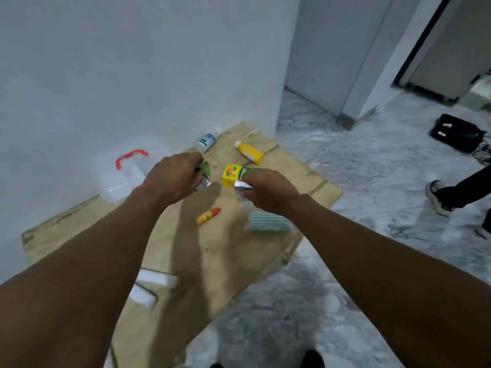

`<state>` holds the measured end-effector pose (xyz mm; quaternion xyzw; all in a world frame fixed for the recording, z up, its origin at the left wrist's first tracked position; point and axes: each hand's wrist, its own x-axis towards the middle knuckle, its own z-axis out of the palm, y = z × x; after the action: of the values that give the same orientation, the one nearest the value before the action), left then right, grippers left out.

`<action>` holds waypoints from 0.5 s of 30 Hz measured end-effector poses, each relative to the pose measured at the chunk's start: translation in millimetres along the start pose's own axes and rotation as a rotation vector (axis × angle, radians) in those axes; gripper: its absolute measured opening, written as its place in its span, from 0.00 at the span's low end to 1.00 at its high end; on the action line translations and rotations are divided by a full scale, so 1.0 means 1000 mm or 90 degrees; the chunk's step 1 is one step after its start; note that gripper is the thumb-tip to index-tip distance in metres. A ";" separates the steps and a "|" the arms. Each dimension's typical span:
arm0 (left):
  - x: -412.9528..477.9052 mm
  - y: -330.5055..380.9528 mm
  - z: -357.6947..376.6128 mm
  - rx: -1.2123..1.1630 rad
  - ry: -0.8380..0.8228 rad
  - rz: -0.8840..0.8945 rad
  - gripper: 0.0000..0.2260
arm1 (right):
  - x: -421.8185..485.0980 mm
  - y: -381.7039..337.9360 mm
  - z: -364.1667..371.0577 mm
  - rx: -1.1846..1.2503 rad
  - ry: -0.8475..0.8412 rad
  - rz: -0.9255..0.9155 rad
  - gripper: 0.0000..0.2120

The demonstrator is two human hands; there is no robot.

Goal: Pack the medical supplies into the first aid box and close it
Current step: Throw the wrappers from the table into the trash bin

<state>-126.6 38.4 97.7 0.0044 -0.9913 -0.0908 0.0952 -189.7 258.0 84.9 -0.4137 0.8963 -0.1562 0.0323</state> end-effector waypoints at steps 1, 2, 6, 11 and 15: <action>0.013 0.019 -0.005 0.001 0.012 0.003 0.09 | -0.007 0.015 -0.019 -0.005 0.006 0.016 0.03; 0.025 0.040 -0.008 0.002 0.022 0.010 0.08 | -0.014 0.034 -0.034 -0.020 0.011 0.031 0.03; 0.070 0.128 -0.004 0.002 0.050 0.048 0.08 | -0.048 0.118 -0.078 -0.091 0.021 0.064 0.06; 0.124 0.228 0.024 -0.011 0.030 0.097 0.09 | -0.086 0.210 -0.121 -0.131 0.025 0.106 0.07; 0.169 0.279 0.053 0.003 -0.020 0.125 0.09 | -0.098 0.272 -0.137 -0.132 0.018 0.138 0.03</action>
<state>-300.0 317.6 128.3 -0.0944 -0.9884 -0.0790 0.0885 -350.0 531.3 124.3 -0.3136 0.9474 -0.0642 -0.0069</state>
